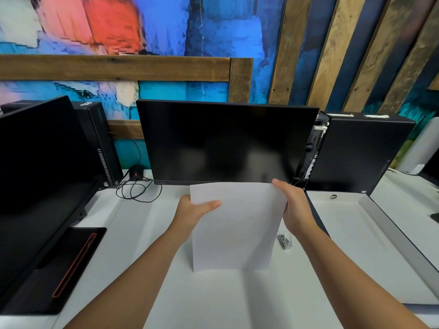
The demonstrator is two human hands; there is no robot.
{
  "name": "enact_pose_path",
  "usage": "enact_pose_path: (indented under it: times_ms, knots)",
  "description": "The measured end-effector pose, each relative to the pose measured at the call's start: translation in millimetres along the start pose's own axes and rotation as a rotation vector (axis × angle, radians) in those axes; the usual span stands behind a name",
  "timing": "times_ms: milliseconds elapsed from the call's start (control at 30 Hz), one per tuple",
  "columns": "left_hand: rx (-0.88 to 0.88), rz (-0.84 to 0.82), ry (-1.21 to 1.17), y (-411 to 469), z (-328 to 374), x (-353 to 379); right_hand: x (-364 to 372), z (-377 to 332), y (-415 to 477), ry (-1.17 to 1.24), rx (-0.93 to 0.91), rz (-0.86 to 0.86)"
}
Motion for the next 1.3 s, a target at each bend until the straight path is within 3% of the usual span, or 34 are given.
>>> enact_pose_path:
  times_ms: [267, 867, 1100, 1300]
  knots:
    - [-0.014, 0.003, 0.009, 1, -3, 0, 1, 3, 0, -0.118, -0.022, -0.065]
    - [-0.019, 0.023, 0.023, -4, 0, 8, -18, 33, -7, -0.045, 0.101, 0.003]
    - [-0.112, 0.04, 0.027, -9, -22, 13, -24, 55, -11, -0.114, 0.193, 0.057]
    - [-0.086, 0.051, 0.031, 0, -10, 12, -21, 45, 4, -0.194, 0.197, 0.048]
Point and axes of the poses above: each hand's wrist, its own y-axis towards the middle knuckle, its own x-axis out of the palm, z = x × y, the point moved 5 cm from there along y, towards the middle knuckle, and after that the axes turned 14 degrees about y, right-handed, at the moved point
